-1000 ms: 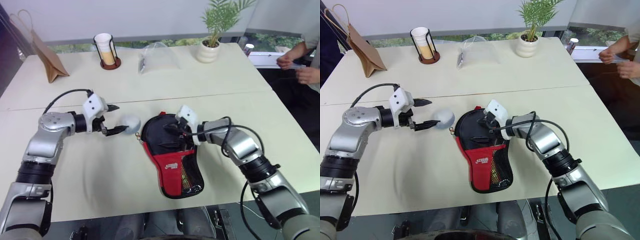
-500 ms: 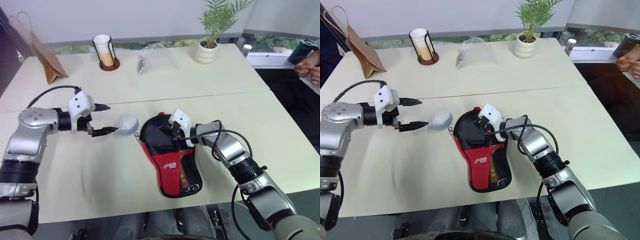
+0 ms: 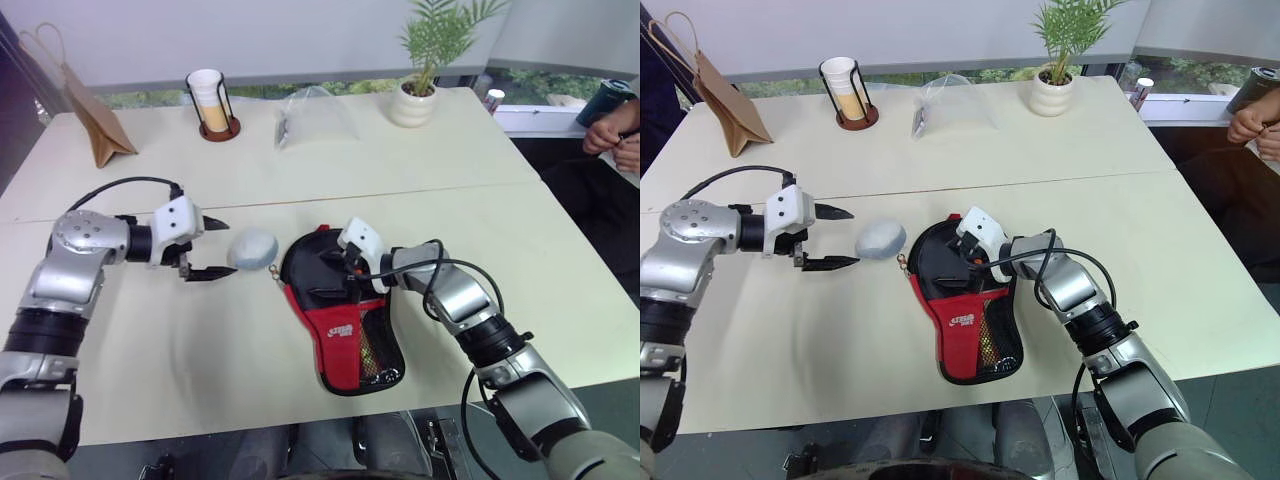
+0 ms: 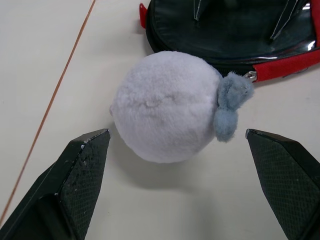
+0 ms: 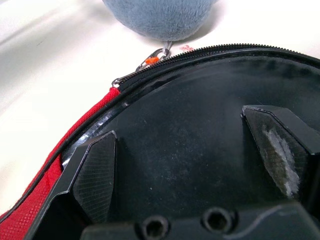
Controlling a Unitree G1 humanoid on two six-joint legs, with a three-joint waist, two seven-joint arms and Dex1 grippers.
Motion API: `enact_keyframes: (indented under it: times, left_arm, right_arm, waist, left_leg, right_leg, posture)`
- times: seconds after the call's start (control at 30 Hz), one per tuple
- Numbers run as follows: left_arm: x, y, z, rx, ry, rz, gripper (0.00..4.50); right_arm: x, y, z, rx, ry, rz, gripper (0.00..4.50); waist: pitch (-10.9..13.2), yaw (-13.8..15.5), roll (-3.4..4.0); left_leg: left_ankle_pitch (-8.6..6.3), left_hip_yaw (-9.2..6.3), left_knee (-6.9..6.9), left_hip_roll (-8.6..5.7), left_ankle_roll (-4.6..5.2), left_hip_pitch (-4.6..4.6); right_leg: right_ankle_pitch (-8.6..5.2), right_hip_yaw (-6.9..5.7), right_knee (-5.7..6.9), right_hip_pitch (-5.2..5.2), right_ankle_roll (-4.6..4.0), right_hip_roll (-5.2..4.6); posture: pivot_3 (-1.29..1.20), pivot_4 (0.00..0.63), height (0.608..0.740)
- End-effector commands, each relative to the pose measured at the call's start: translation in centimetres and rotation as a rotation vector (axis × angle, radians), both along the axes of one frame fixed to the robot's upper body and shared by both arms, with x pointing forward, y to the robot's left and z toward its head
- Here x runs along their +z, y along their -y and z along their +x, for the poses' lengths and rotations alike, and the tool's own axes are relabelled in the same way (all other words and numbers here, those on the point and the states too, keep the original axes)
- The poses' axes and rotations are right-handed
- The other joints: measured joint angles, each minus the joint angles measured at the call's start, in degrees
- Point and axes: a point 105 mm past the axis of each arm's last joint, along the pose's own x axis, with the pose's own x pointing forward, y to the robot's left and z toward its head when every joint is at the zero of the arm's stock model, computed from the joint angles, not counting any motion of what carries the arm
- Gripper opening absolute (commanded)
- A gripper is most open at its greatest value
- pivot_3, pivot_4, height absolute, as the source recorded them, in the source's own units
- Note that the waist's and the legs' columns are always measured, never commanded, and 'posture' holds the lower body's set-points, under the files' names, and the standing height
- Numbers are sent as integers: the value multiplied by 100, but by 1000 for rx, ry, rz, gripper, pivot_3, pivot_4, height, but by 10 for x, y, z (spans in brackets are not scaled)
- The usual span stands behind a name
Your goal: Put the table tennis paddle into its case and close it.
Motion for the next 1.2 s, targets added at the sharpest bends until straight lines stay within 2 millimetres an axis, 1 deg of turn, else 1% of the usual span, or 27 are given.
enact_keyframes:
  times: [0.03, 0.1, 0.2, 0.3, 0.4, 0.47, 0.5, 0.53, 0.6, 0.67, 0.7, 0.8, 0.93, 1.0, 1.1, 1.13, 1.2]
  left_arm:
    - [0, 15, 5, -62, 47, 18, 4500]
    - [-7, 22, 10, -78, 47, 30, 4500]
    - [-11, 27, 14, -87, 50, 34, 4500]
    - [-19, 32, 25, -78, 67, 53, 4500]
    - [-21, 35, 31, -70, 77, 57, 4500]
    - [-21, 36, 33, -64, 84, 57, 3956]
    - [-21, 36, 34, -63, 84, 57, 3571]
    - [-21, 36, 35, -61, 85, 57, 3128]
    - [-22, 38, 39, -51, 90, 56, 2100]
    - [-23, 37, 46, -21, 108, 70, 1140]
    - [-23, 37, 50, -9, 118, 77, 755]
    - [-15, 40, 67, 33, 175, 86, 755]
    - [4, 52, 90, 94, 278, 81, 755]
    - [12, 64, 100, 115, 320, 77, 755]
    - [23, 87, 110, 130, 372, 63, 755]
    - [27, 96, 113, 132, 393, 60, 755]
    - [31, 108, 116, 138, 418, 52, 755]
  right_arm:
    - [-18, 7, -1, -34, -64, -52, 4439]
    - [-18, 8, 0, -38, -63, -54, 4439]
    - [-17, 8, 1, -39, -61, -56, 4439]
    - [-16, 8, 4, -53, -58, -56, 4439]
    - [-17, 9, 5, -63, -57, -60, 4439]
    - [-17, 10, 6, -70, -59, -62, 4500]
    - [-18, 11, 6, -76, -62, -63, 4500]
    - [-19, 11, 6, -82, -67, -66, 4500]
    - [-22, 13, 6, -94, -83, -73, 4500]
    - [-26, 14, 6, -111, -107, -80, 4500]
    - [-27, 15, 6, -119, -116, -84, 4500]
    - [-37, 18, 5, -153, -165, -123, 4500]
    - [-50, 21, 0, -169, -199, -183, 4500]
    - [-57, 22, -4, -170, -207, -214, 4500]
    - [-63, 20, -13, -164, -228, -226, 4500]
    - [-65, 20, -16, -165, -233, -229, 4500]
    - [-68, 19, -19, -171, -238, -234, 4500]
  waist:
    - [-1, 4, 1]
    - [-1, 0, 0]
    - [-1, -2, 0]
    - [-2, 2, -1]
    - [-2, -1, 0]
    - [-2, -2, 0]
    - [-2, -3, 0]
    - [-2, -2, -1]
    - [-3, 3, -1]
    - [-6, 12, -3]
    - [-8, 12, -3]
    - [-19, 24, -4]
    - [-29, 26, -17]
    - [-31, 24, -20]
    - [-35, 31, -24]
    - [-36, 35, -25]
    - [-37, 20, -25]
  left_leg:
    - [0, 0, 2, -1, 0, 0]
    - [0, 0, 5, -2, 0, 0]
    - [0, -1, 4, -1, 0, 0]
    - [0, -1, 5, -1, 0, 0]
    - [1, -1, 8, -3, 0, 0]
    - [1, -1, 7, -3, 0, 0]
    - [1, -2, 7, -3, 0, 0]
    - [1, -2, 7, -3, 0, 0]
    - [1, -2, 7, -3, 0, 0]
    - [1, -4, 11, -4, 1, 0]
    - [1, -5, 13, -4, 1, 1]
    - [1, -8, 13, -4, 0, 8]
    - [2, -20, 18, -6, -1, 20]
    - [2, -22, 17, -6, -1, 33]
    - [1, -26, 11, -9, 0, 66]
    - [0, -26, 9, -10, 0, 75]
    - [-1, -26, 8, -13, 1, 78]
  right_leg:
    - [0, 0, 0, 2, 0, -1]
    - [0, 0, -1, 5, 0, -1]
    - [0, 0, 0, 3, 0, 1]
    - [0, 0, 1, 4, 1, 2]
    - [1, -1, 1, 5, 1, 2]
    - [1, -1, 2, 5, 1, 2]
    - [1, -1, 2, 4, 2, 2]
    - [1, -1, 2, 5, 2, 1]
    - [1, -1, 2, 5, 2, 1]
    - [1, -3, 3, 9, 2, 1]
    - [1, -4, 3, 11, 2, 2]
    - [1, -7, 3, 21, 2, 2]
    - [1, -18, 3, 41, 4, 3]
    - [-1, -21, 1, 56, 6, 2]
    - [-9, -24, -3, 93, 17, 0]
    - [-21, -24, -5, 103, 37, -2]
    - [-33, -23, -5, 108, 57, -5]
  posture:
    - [0, 150, 740]
    - [0, 150, 740]
    - [0, 150, 740]
    - [0, 150, 740]
    - [0, 150, 740]
    - [0, 150, 740]
    - [0, 150, 740]
    - [0, 150, 740]
    - [0, 150, 740]
    - [0, 150, 740]
    - [0, 150, 740]
    - [0, 150, 740]
    - [0, 150, 740]
    - [0, 150, 740]
    - [0, 150, 740]
    - [0, 150, 740]
    - [0, 150, 740]
